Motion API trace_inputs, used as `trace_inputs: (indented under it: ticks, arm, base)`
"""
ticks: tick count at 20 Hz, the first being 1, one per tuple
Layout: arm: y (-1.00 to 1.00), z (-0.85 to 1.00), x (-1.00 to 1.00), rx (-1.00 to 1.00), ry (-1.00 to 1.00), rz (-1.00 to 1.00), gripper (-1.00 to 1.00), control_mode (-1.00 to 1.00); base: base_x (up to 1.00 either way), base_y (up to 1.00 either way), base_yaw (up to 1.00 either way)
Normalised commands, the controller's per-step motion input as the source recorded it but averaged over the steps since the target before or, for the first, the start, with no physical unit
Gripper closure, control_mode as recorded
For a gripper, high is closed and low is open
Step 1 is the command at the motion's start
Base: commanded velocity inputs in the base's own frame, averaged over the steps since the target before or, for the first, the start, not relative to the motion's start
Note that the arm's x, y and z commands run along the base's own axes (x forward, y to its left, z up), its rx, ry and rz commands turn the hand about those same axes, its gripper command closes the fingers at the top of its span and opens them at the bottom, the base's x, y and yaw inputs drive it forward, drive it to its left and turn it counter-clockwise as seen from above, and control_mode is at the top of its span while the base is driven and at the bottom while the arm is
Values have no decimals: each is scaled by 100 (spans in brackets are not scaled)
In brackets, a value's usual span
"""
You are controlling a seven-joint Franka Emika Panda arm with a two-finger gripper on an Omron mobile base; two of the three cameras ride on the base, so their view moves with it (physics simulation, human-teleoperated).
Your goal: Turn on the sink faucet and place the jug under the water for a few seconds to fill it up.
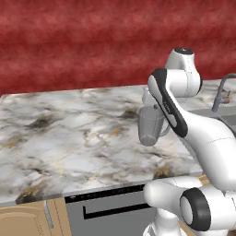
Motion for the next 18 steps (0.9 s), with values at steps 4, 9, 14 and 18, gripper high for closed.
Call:
trace_inputs:
  ticks: [4,9,14,18]
  arm:
    - [0,0,0,0,0,0,-100,100]
    - [0,0,0,0,0,0,-100,100]
    - [0,0,0,0,0,0,-100,100]
    - [0,0,0,0,0,0,-100,100]
  base:
    - [0,0,0]
    - [0,-41,0]
    - [0,-92,0]
    - [0,-100,0]
